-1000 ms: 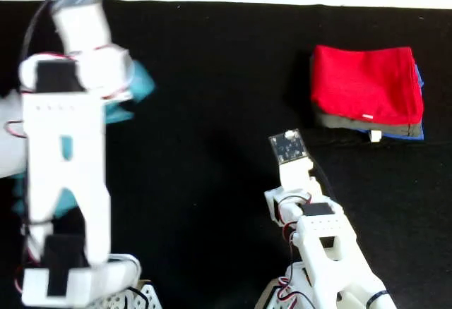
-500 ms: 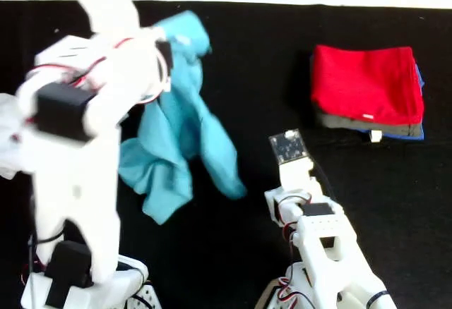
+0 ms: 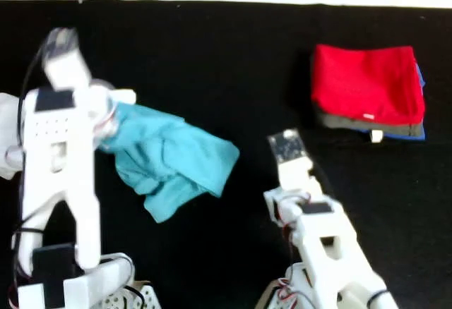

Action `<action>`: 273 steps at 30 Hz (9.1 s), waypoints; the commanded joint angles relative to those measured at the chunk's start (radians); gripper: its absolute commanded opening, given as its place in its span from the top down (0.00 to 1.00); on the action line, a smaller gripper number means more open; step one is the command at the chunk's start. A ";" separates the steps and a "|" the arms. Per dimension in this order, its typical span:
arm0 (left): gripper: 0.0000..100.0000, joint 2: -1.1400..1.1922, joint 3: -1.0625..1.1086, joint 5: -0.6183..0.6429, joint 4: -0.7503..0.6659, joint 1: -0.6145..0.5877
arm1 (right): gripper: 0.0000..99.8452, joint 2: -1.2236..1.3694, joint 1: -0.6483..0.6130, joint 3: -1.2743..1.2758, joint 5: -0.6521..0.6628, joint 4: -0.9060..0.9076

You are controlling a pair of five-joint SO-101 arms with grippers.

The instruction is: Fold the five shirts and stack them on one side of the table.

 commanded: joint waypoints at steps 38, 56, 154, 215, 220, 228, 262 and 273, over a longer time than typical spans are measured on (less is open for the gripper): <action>0.89 -0.030 0.128 -0.104 -0.029 -0.170 | 0.99 0.883 -0.423 -1.036 -0.135 0.441; 0.88 -0.035 -0.283 -0.100 0.338 -0.193 | 0.99 0.232 -0.122 -1.030 0.107 0.725; 0.99 0.136 -0.791 -0.071 0.571 0.191 | 0.99 -0.071 0.157 -0.941 0.167 0.375; 0.99 -0.521 -0.766 0.051 0.555 0.156 | 0.99 -0.048 0.340 -1.854 0.163 0.516; 0.99 -0.521 -0.420 0.051 0.353 0.062 | 0.99 0.196 0.232 -1.790 0.167 0.513; 0.99 -0.242 -0.344 0.049 0.089 0.024 | 0.99 0.559 0.116 -1.735 0.167 0.387; 0.82 1.078 -1.623 0.020 0.620 -0.153 | 0.99 0.954 0.119 -2.054 0.167 0.541; 0.82 1.351 -1.564 -0.224 0.445 -0.582 | 0.99 0.951 0.105 -2.055 0.164 0.544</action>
